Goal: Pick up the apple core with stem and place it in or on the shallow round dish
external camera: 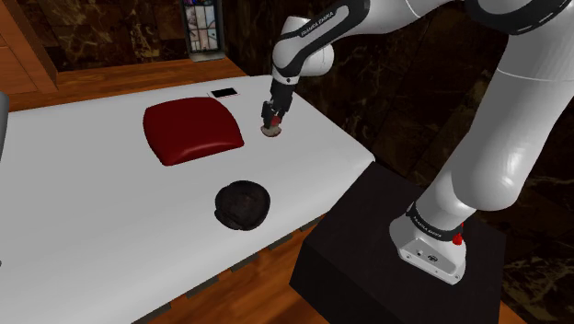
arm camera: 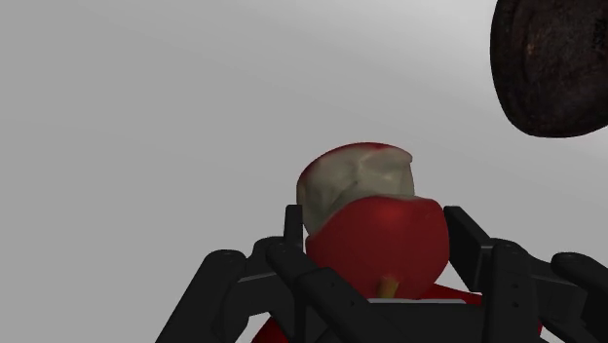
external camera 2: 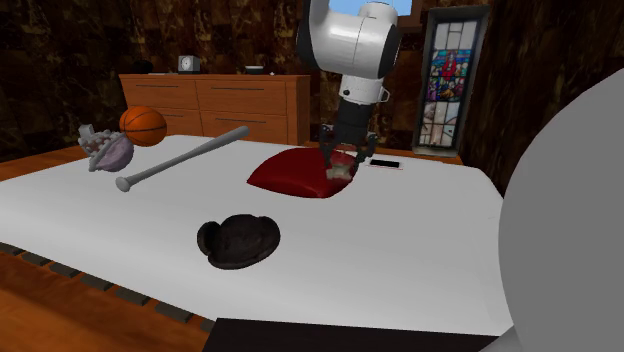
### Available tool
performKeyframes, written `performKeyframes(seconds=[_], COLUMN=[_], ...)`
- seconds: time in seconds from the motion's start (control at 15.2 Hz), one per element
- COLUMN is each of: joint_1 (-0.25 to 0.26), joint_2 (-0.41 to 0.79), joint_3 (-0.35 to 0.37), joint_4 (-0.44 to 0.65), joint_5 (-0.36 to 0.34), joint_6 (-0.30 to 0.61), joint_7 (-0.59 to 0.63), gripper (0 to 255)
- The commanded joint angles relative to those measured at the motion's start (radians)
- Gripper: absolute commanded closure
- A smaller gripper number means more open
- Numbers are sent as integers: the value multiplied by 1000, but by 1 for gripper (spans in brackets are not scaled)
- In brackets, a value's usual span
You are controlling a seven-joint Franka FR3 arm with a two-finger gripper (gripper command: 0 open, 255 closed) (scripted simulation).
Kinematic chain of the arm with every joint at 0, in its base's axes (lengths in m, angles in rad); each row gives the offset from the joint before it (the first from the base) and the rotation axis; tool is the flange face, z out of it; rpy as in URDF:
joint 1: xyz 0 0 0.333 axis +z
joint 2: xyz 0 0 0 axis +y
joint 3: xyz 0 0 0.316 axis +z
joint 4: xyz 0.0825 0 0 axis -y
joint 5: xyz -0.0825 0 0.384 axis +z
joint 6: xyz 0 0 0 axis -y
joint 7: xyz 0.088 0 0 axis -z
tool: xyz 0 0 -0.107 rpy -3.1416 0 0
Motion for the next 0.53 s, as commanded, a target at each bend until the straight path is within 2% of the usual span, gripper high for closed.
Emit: performKeyframes(seconds=[0.0,0.07,0.46], joint_1=[0,0,85], joint_2=[-15,-17,-87], joint_3=[-2,-3,51], joint_4=[8,9,-92], joint_5=[-7,-8,-21], joint_6=[-24,-26,30], joint_7=[7,8,147], gripper=[255,255,255])
